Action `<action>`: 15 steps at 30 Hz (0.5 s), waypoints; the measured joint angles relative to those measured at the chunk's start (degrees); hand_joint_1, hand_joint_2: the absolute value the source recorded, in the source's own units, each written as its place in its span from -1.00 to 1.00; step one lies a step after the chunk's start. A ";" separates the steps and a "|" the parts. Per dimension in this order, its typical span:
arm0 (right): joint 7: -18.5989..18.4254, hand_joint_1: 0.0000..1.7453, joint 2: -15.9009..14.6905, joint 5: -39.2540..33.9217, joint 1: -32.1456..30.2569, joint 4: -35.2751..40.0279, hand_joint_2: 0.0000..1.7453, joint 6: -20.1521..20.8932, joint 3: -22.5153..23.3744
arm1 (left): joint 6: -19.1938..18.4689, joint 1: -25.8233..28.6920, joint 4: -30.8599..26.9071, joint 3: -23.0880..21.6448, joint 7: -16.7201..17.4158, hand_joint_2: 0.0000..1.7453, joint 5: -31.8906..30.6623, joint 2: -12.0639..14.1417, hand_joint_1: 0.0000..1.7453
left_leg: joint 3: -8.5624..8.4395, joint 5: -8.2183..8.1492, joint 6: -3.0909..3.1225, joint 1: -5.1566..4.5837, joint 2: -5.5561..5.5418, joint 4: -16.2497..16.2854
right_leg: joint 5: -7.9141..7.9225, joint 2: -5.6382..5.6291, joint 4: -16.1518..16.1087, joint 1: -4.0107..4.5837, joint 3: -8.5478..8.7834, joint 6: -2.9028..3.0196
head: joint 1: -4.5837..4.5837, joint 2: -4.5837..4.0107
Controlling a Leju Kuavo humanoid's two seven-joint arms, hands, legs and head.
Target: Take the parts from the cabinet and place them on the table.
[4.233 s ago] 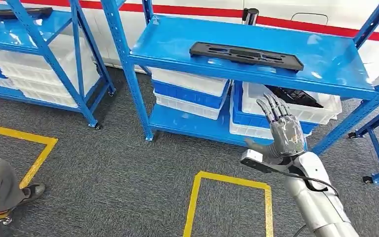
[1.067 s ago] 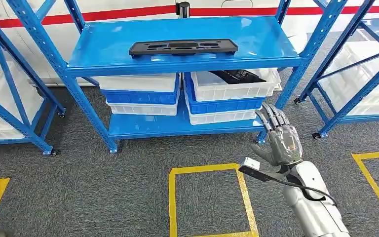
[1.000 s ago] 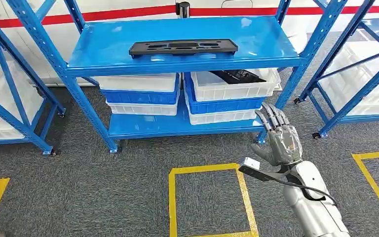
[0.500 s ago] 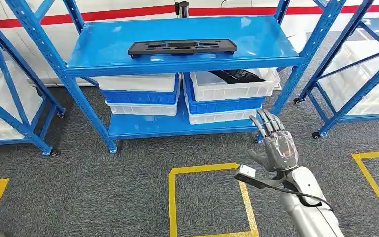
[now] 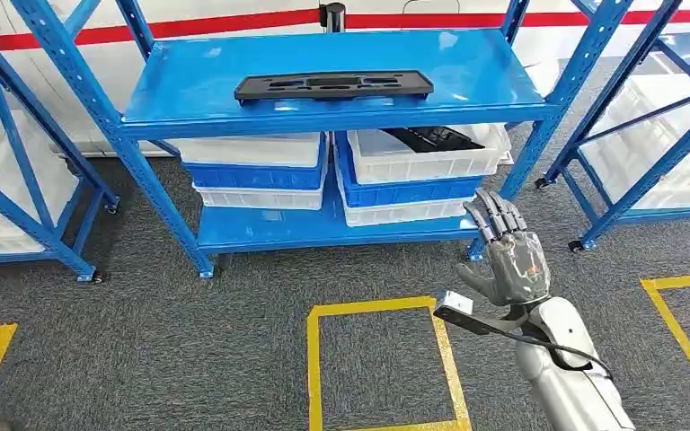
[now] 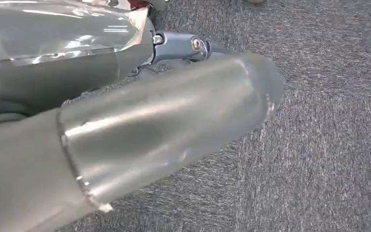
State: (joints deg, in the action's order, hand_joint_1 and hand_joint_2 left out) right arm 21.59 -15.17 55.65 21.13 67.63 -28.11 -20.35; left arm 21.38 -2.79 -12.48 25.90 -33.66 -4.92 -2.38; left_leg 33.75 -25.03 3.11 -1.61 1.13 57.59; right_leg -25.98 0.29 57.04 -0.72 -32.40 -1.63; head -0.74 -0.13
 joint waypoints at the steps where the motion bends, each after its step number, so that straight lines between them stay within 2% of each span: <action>1: 0.00 -1.00 0.00 0.00 0.00 0.00 1.00 0.00 0.00 | 0.00 0.00 0.00 0.00 0.00 -1.00 0.00 0.00 -1.00 | 0.00 0.00 0.00 0.00 0.00 0.00 | 0.00 0.00 0.00 0.00 0.00 0.00 | 0.00 0.00; 15: 0.02 -1.00 0.98 1.07 1.96 -0.77 1.00 0.55 0.00 | 0.04 -0.02 0.00 0.85 -0.04 -1.00 -0.07 0.00 -1.00 | 0.00 0.01 0.00 0.01 -0.01 -0.01 | 0.00 0.00 0.01 0.00 0.01 0.00 | 0.00 0.02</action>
State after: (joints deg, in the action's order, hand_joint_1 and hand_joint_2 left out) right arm 21.62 -14.19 56.72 23.09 66.86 -27.56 -20.35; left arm 21.42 -2.81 -12.48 26.75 -33.70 -4.98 -2.38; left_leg 33.75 -25.02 3.11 -1.60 1.12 57.58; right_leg -25.98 0.30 57.05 -0.72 -32.39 -1.63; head -0.74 -0.11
